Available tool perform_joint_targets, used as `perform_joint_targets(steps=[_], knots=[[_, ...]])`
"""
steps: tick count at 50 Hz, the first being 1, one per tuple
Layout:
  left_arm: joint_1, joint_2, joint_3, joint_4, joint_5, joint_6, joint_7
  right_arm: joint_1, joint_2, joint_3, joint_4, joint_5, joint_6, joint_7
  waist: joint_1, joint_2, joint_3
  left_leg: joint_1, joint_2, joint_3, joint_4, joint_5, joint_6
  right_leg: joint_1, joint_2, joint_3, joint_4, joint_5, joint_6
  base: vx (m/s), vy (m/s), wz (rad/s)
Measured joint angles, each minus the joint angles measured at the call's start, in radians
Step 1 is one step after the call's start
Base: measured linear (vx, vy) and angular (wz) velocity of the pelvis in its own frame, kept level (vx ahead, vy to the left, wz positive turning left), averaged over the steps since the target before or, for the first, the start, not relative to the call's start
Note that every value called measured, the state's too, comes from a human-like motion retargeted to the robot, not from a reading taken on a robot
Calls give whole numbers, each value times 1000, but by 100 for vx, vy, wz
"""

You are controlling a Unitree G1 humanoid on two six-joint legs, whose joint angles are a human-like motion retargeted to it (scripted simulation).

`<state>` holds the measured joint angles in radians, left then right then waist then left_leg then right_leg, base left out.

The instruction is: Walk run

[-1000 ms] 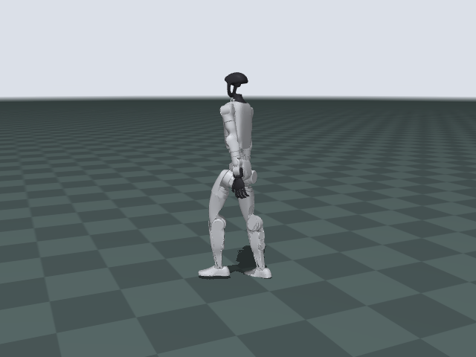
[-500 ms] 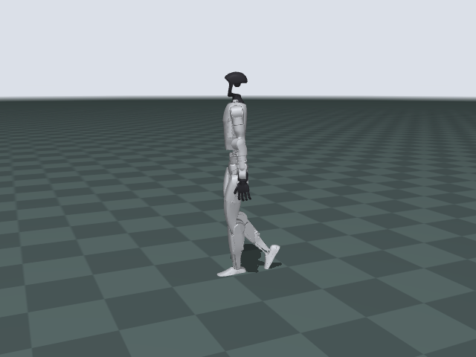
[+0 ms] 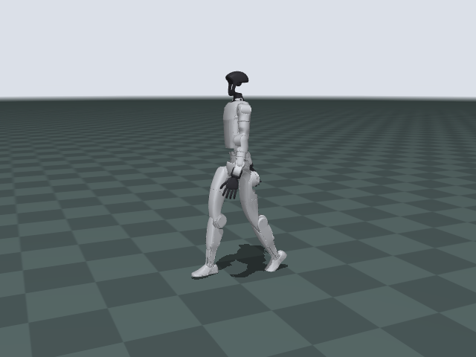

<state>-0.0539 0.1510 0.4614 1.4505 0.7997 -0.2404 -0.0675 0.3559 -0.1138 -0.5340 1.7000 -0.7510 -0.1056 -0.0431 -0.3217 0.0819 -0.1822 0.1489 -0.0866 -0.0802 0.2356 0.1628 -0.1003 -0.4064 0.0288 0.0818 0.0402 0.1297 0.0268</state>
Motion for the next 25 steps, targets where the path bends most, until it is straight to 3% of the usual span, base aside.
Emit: perform_joint_targets(steps=[2,3,6,7,10,14,20,25], knots=[[61,-19,-11,61,8,36,20,-43,-7,6,-8,11,-17,12,11,-4,-15,-47,-33,-30,131,215,-120,19,-3,21,38,-18,-45,91,-31,-4],[90,-24,-29,93,1,48,26,-72,-13,12,-13,14,-23,20,10,-9,-18,-92,-55,-19,231,294,-151,37,-8,30,53,-42,-68,106,-30,3],[167,-30,-81,165,26,73,11,-191,-32,52,-27,18,-31,39,-8,-11,-7,-243,-30,80,549,361,-162,109,-16,-10,67,-100,-104,93,-28,19],[196,-35,-87,175,59,86,7,-233,-34,66,-35,15,-31,44,-13,-28,-12,-281,-27,94,584,341,-144,134,-21,-17,55,-108,-120,93,-57,31],[287,-69,-62,187,193,131,29,-352,-31,92,-96,-20,-33,49,9,-67,-15,-412,57,250,661,140,25,204,-5,19,30,-134,-156,74,-39,-40],[397,-93,-29,229,270,156,60,-458,-21,158,-246,-40,-118,75,121,-127,1,-582,4,273,553,-41,105,296,11,84,2,-155,-183,86,-25,-130],[513,-113,61,249,258,213,28,-556,-45,191,-457,-16,-249,138,203,-118,32,-709,63,298,63,-100,274,421,84,103,-5,-237,-224,81,-14,-33],[532,-116,128,249,157,212,23,-545,-54,174,-518,33,-282,146,248,-146,27,-734,36,391,-214,-251,293,517,80,63,7,-241,-221,105,-5,-12]])
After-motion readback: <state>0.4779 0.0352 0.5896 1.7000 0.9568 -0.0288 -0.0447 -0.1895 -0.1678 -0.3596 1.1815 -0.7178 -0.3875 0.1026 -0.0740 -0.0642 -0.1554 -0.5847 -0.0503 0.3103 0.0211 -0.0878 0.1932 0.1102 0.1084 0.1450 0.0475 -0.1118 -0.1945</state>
